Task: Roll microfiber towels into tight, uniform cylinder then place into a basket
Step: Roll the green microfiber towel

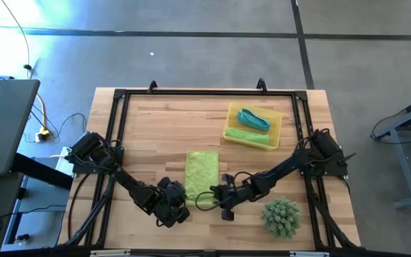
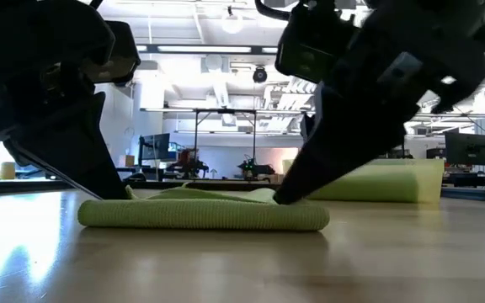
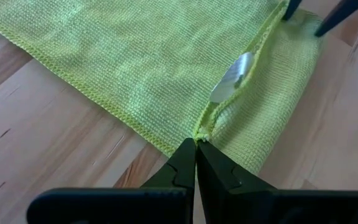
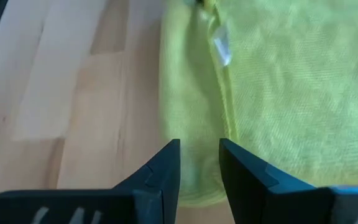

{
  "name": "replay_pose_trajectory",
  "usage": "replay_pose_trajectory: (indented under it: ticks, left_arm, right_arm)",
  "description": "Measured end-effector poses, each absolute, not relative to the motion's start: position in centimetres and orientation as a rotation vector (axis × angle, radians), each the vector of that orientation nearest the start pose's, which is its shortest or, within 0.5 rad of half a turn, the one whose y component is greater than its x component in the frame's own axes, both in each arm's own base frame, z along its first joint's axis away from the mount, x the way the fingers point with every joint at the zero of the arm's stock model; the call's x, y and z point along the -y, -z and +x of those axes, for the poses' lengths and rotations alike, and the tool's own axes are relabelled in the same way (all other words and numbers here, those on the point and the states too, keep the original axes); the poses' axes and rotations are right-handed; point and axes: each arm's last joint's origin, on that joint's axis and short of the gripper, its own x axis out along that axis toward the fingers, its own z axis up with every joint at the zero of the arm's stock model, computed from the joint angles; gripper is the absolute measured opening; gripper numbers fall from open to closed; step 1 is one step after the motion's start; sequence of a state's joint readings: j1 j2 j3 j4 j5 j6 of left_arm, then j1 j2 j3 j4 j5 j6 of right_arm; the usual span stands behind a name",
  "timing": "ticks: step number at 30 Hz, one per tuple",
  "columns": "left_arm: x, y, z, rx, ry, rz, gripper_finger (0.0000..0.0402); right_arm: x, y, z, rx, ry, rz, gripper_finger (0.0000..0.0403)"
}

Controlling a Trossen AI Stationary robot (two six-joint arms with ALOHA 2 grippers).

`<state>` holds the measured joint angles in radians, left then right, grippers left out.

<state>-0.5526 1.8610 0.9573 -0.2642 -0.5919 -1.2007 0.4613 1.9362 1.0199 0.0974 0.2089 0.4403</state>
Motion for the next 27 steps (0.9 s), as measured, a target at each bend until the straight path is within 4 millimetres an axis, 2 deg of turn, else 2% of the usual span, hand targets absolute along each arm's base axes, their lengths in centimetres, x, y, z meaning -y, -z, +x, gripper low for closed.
replay_pose_trajectory:
  ticks: [6, 10, 13, 15, 21, 27]
  left_arm:
    - [16.0, -11.7, 29.0, -0.784, -0.578, -0.473, 0.0000]
    - [16.0, -11.7, 29.0, -0.785, -0.578, -0.473, 0.0000]
    - [16.0, -11.7, 29.0, -0.785, -0.578, -0.473, 0.0000]
    - [16.0, -11.7, 29.0, -0.785, -0.578, -0.473, 0.0000]
    - [16.0, -11.7, 29.0, -0.785, -0.578, -0.473, 0.0000]
    - [16.0, -11.7, 29.0, -0.787, -0.576, -0.475, 0.0000]
  right_arm:
    - [-16.4, -12.2, 33.4, -0.854, -0.052, 0.152, 0.0103]
    - [-17.5, -13.9, 32.7, -0.817, -0.097, 0.148, 0.0103]
    - [-18.2, -15.4, 32.0, -0.765, -0.124, 0.090, 0.0103]
    - [-18.8, -15.7, 31.7, -0.743, -0.135, 0.027, 0.0103]
    - [-19.6, -13.9, 31.4, -0.753, -0.154, -0.175, 0.0103]
    - [-19.8, -12.9, 31.8, -0.739, -0.162, -0.218, 0.0130]
